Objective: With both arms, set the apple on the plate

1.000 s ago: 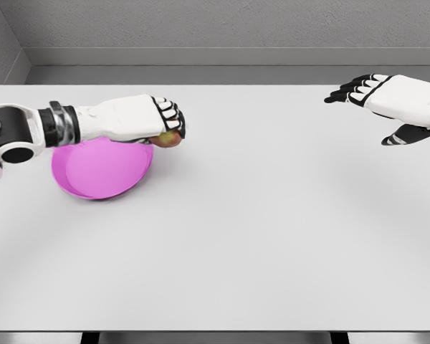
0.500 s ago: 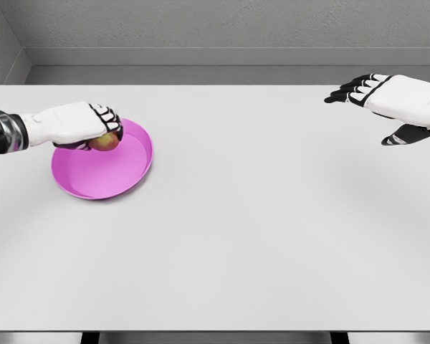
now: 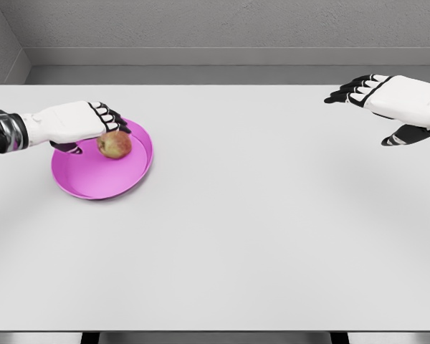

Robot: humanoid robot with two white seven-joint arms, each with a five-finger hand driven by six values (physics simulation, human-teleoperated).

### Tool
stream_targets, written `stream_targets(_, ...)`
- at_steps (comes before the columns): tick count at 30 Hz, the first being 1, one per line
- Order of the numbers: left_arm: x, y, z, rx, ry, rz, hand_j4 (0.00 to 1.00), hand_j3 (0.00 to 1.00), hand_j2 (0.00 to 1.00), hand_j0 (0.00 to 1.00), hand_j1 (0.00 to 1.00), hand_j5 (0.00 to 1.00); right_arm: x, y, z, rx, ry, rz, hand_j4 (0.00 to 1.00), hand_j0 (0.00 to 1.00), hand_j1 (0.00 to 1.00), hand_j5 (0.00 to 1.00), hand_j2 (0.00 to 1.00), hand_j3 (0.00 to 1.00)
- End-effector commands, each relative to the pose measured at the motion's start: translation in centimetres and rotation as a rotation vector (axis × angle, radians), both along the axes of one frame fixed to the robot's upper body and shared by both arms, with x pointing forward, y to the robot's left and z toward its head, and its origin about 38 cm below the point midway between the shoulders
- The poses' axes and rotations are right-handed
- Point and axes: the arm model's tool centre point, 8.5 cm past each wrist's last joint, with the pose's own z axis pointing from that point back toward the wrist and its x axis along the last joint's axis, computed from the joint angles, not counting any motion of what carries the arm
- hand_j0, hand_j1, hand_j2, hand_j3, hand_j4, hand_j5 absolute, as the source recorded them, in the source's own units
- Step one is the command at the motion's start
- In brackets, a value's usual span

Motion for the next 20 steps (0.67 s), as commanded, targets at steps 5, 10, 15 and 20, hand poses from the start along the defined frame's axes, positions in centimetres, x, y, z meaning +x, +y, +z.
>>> stream_targets(5,-0.4,3.0,2.1,-0.094,0.014,0.070,1.00,1.00,1.00,1.00,1.00,1.00,0.0,0.0,0.0,0.003,0.001,-0.002,1.00,1.00,1.00,1.00,1.00,1.00)
stream_targets(10,-0.6,4.6,3.5,-0.176,0.013,0.112,1.00,1.00,1.00,1.00,1.00,1.00,0.0,0.0,0.0,0.003,0.001,-0.002,1.00,1.00,1.00,1.00,1.00,1.00)
stream_targets(15,-0.7,4.6,3.6,-0.182,0.015,0.112,1.00,1.00,1.00,1.00,1.00,1.00,0.0,0.0,0.0,0.003,0.001,-0.001,1.00,1.00,1.00,1.00,1.00,1.00)
stream_targets(20,-0.7,4.6,3.5,-0.180,0.018,0.112,1.00,1.00,1.00,1.00,1.00,1.00,0.0,0.0,0.0,0.003,0.001,-0.002,1.00,1.00,1.00,1.00,1.00,1.00)
